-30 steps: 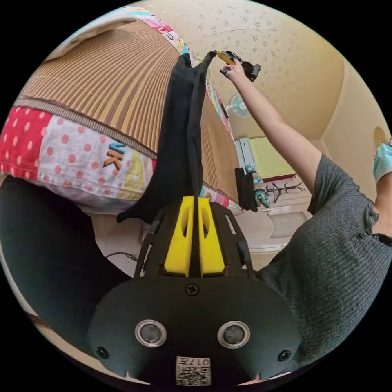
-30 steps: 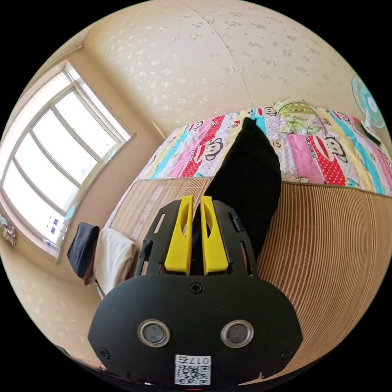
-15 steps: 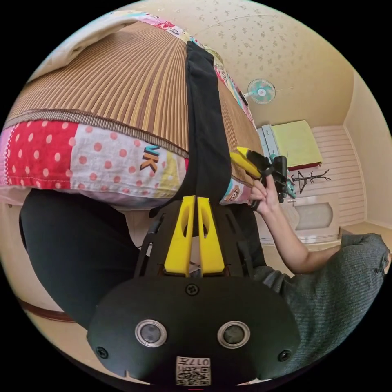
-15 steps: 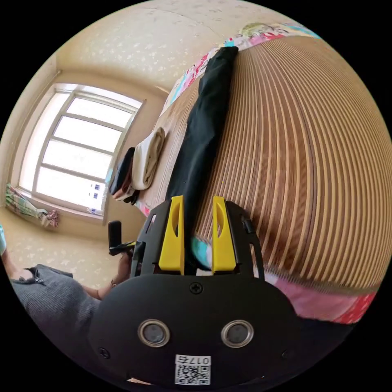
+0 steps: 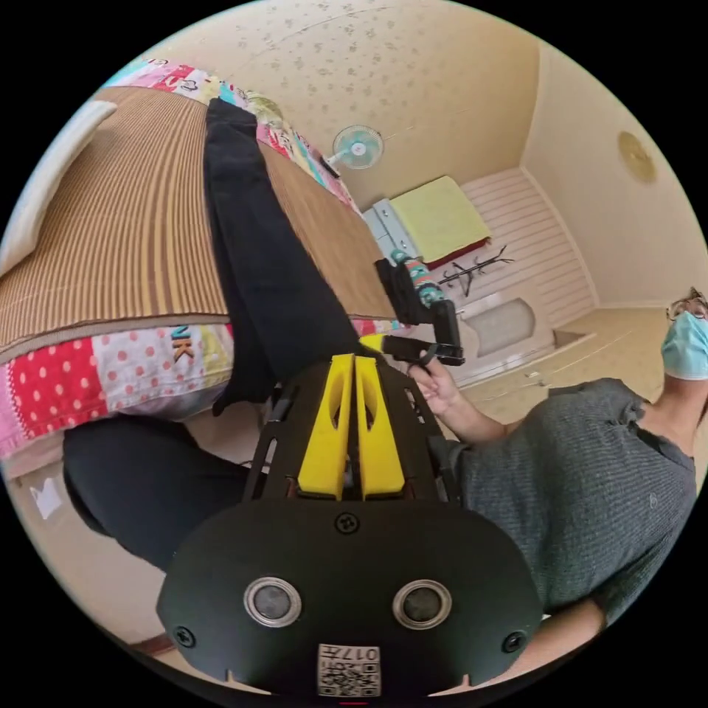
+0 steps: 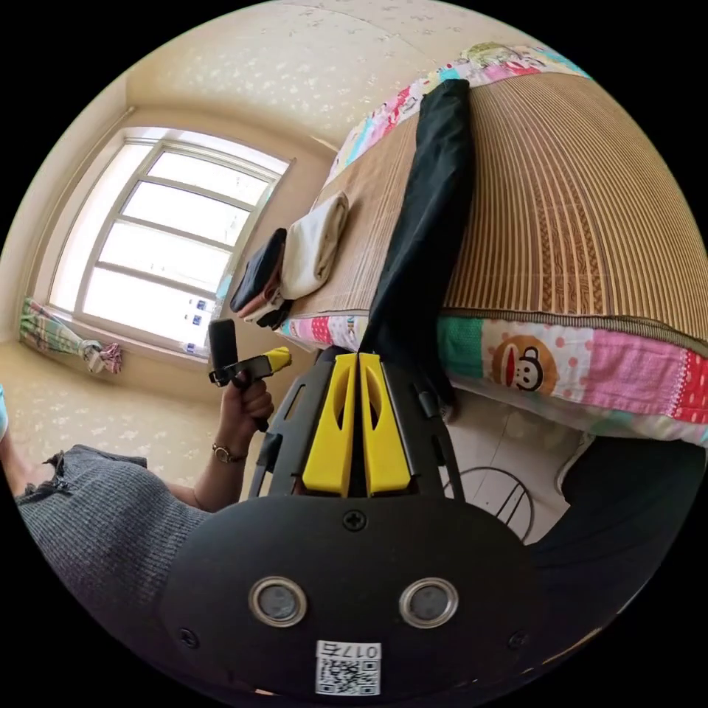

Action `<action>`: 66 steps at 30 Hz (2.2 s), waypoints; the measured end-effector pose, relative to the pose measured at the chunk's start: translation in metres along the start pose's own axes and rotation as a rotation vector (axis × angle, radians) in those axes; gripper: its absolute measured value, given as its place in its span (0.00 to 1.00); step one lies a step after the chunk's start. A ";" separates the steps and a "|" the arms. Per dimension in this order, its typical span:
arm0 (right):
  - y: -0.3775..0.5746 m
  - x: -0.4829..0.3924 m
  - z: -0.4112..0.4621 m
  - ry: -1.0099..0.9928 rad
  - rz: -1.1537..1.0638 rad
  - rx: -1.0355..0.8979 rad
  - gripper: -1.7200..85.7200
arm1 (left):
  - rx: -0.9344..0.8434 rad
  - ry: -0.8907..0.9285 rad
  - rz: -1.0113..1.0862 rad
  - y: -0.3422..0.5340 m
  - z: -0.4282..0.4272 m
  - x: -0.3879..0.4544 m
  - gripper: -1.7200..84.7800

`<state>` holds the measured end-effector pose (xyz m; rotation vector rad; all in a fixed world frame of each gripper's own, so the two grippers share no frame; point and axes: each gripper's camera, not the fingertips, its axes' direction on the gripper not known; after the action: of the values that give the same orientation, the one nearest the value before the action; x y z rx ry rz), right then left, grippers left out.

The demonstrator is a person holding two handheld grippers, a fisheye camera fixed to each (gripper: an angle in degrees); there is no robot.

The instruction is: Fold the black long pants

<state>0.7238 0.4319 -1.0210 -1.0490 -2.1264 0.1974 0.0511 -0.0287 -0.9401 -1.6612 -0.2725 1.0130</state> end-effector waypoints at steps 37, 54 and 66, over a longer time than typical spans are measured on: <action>-0.021 0.108 -0.015 -0.180 0.493 -0.193 0.02 | -0.071 -0.106 -0.221 -0.061 0.085 -0.025 0.01; -0.048 0.018 0.062 0.123 -0.133 -0.181 0.11 | 0.084 -0.126 -0.162 -0.023 0.102 -0.038 0.09; -0.036 -0.002 0.085 0.196 -0.120 -0.165 0.03 | -0.014 0.026 -0.013 -0.026 0.119 -0.010 0.01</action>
<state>0.6443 0.4215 -1.0670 -0.9869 -2.0443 -0.1350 -0.0337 0.0552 -0.9147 -1.6817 -0.2732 0.9803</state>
